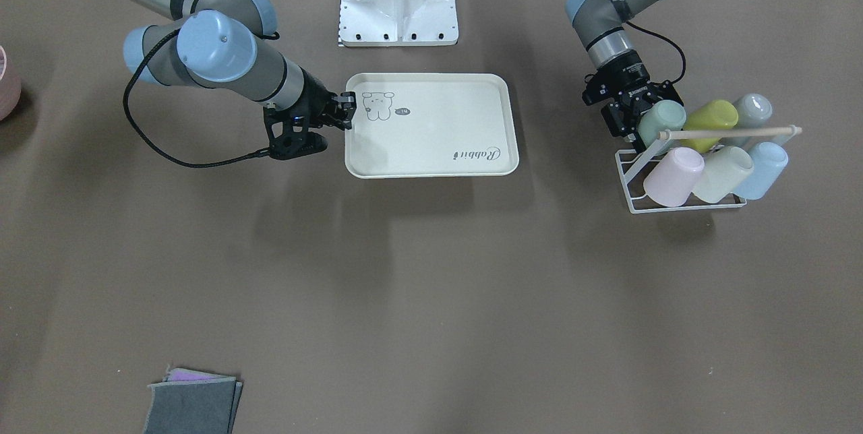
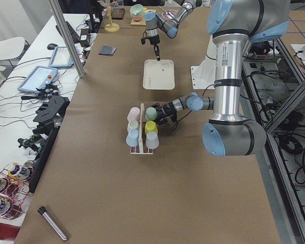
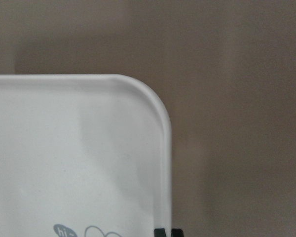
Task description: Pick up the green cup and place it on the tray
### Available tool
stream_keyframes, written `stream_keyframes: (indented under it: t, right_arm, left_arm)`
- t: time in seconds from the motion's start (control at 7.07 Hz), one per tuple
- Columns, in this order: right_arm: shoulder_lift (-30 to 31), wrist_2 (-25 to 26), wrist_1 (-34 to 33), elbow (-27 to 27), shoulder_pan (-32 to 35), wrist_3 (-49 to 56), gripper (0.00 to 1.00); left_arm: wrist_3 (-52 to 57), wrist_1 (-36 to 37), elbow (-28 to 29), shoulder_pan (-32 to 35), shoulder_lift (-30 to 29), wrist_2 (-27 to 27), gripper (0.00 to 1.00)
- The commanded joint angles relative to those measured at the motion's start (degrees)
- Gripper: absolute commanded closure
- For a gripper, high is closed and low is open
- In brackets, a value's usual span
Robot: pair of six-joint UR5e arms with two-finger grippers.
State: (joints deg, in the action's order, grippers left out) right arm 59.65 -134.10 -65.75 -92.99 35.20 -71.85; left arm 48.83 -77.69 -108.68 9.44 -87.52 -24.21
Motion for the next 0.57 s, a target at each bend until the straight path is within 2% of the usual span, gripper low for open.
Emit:
stream_keyframes:
  t: [0.0,0.28,0.42]
  right_arm:
    - [-0.5,0.9,0.4,0.9,-1.4,0.0,1.00]
    - [-0.3,1.5,0.4,1.2,-1.6,0.0,1.00]
    - [-0.2,1.6,0.5,1.5,-1.5,0.0,0.56]
  left_arm:
    - [1.0,0.1,0.0,0.1,-0.3,0.0,0.16]
    - [1.0,0.1,-0.6,0.2,-0.4,0.0,0.20]
    - [1.1,0.1,-1.3,0.4,-0.1,0.0,0.20]
